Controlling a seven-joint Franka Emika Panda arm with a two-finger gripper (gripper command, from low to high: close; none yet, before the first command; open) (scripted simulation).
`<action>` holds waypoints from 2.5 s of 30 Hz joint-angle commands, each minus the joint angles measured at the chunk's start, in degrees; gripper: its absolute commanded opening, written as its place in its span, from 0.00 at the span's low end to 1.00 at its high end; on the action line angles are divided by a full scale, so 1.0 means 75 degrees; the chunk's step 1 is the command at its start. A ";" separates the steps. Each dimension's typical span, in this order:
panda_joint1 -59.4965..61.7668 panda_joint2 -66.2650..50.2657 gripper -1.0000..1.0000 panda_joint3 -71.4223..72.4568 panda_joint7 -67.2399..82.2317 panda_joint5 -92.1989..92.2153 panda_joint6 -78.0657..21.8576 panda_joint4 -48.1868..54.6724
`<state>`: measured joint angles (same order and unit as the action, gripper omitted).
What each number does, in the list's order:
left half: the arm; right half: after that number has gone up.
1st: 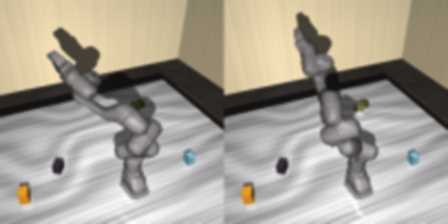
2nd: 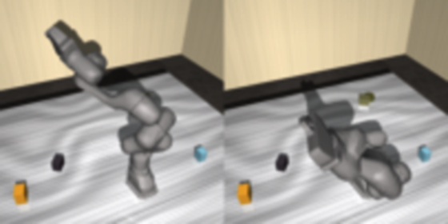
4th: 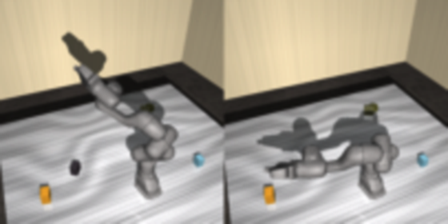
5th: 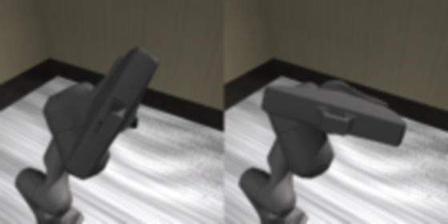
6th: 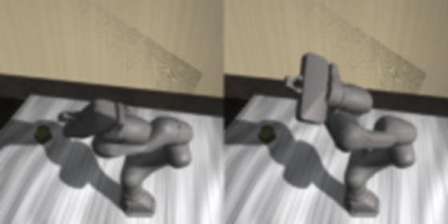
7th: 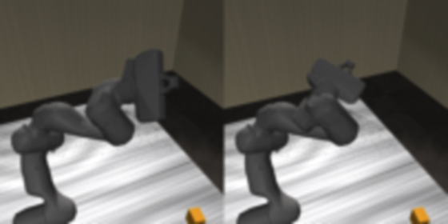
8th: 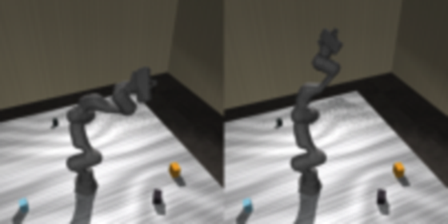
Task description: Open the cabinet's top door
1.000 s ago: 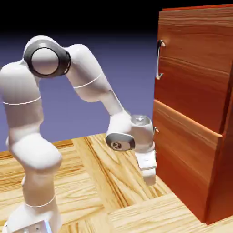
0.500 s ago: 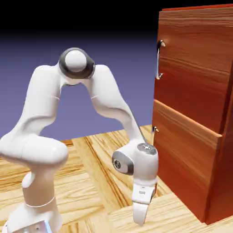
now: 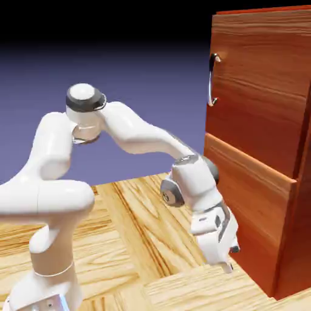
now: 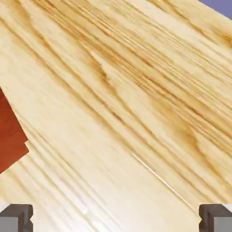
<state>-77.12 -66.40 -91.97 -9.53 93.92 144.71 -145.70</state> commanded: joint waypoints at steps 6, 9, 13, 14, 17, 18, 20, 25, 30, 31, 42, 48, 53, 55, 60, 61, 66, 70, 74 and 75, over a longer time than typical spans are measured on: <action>-0.1282 -0.1662 0.50 -0.1543 0.0552 0.1576 -0.0492 0.0257; -0.1923 -0.2493 0.50 -0.2314 0.0828 0.2363 -0.0737 0.0385; -0.2778 -0.3600 0.50 -0.3342 0.1197 0.3413 -0.1065 0.0556; -0.2991 -0.3877 0.50 -0.3599 0.1289 0.3676 -0.1147 0.0599; -0.3507 -0.4546 0.50 -0.4221 0.1511 0.4310 -0.1345 0.0702; -0.3508 -0.4546 0.50 -0.4221 0.1511 0.4310 -0.1345 0.0702; -0.2955 -0.4576 0.50 -0.4139 0.1426 0.4605 -0.1434 0.1133; -0.2308 -0.4611 0.00 -0.4044 0.1327 0.4950 -0.1539 0.1638; -0.3105 -0.4612 0.00 -0.4578 0.2467 0.5412 -0.2985 0.0254; -0.3228 -0.4609 0.00 -0.4718 0.2663 0.5449 -0.3317 -0.0014; -0.3122 -0.4614 0.00 -0.6397 0.3834 0.5260 -0.6972 -0.1929; -0.2600 -0.3952 0.00 -0.7451 0.4588 0.4642 -0.8966 -0.2414; -0.2086 -0.2850 0.00 -0.8359 0.5496 0.3698 -1.0627 -0.2465; -0.1836 -0.2319 0.00 -0.8664 0.5898 0.3264 -1.1292 -0.2384; -0.1218 -0.0935 0.00 -0.9168 0.6934 0.2159 -1.2746 -0.1970; -0.1103 -0.0658 0.00 -0.9227 0.7146 0.1937 -1.2996 -0.1858; -0.0586 0.0726 0.00 -0.9363 0.8233 0.0807 -1.4053 -0.1170; -0.0269 0.1834 0.00 -0.9330 0.9119 -0.0130 -1.4661 -0.0485; -0.0069 0.2942 0.00 -0.9228 0.9958 -0.1066 -1.5068 0.0297; -0.0038 0.3219 0.00 -0.9196 1.0152 -0.1295 -1.5143 0.0505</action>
<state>-77.40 -42.27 -160.94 66.62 84.18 31.08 -141.91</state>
